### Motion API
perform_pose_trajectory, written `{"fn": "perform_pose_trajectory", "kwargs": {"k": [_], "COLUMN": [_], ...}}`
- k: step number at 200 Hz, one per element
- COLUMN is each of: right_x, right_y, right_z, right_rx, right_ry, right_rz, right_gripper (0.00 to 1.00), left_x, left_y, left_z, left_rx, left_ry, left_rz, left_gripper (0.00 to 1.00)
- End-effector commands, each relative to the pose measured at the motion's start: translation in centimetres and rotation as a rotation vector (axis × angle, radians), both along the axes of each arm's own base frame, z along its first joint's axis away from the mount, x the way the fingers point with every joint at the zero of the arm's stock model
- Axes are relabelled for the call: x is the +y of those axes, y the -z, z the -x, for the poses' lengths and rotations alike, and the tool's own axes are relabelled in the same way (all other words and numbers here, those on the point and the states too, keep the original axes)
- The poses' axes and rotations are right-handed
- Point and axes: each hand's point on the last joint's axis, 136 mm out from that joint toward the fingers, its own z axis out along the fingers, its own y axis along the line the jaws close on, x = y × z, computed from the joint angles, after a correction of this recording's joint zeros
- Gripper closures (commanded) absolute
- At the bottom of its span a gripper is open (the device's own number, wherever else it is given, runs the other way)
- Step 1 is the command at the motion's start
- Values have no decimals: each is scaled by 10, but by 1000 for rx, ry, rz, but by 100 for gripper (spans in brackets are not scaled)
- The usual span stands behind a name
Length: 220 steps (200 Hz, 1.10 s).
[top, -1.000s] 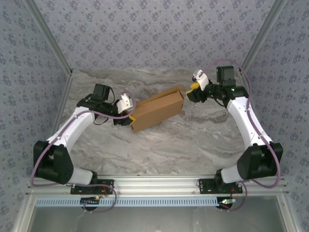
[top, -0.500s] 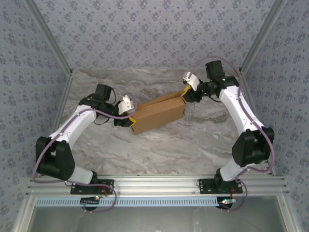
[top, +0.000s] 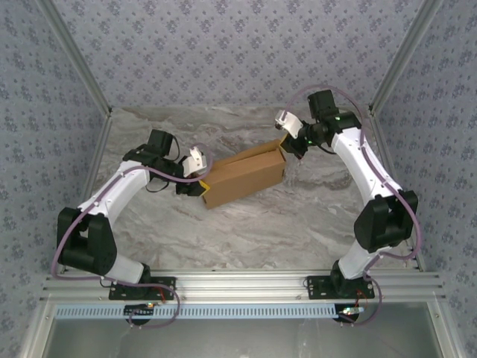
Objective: Fold the paper box
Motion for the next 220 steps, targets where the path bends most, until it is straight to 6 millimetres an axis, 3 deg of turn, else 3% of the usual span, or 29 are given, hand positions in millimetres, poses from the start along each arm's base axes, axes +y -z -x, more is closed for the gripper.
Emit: {"fn": "perform_pose_trajectory", "kwargs": {"k": [1,117,151,220], "right_x": [0,7,11,2], "right_y": [-7,4,2,25], "right_z": [-3,4,4,5], "right_rx": [42,305,331,297], "right_ry": [97,562,620,679], "right_rz": [29,14,-28,-16], "right_gripper": [95,97,98,99], "left_x": [-9,-4,-4,-1], "left_y": [-13,9,13,17], "left_z": [-4,-19,-21,-25], "left_rx": [-17,46,53,64], "left_ry": [24,-42,-56,-87], "left_rz": [26,-88,-106,-111], "left_gripper": [63,62,62,63]}}
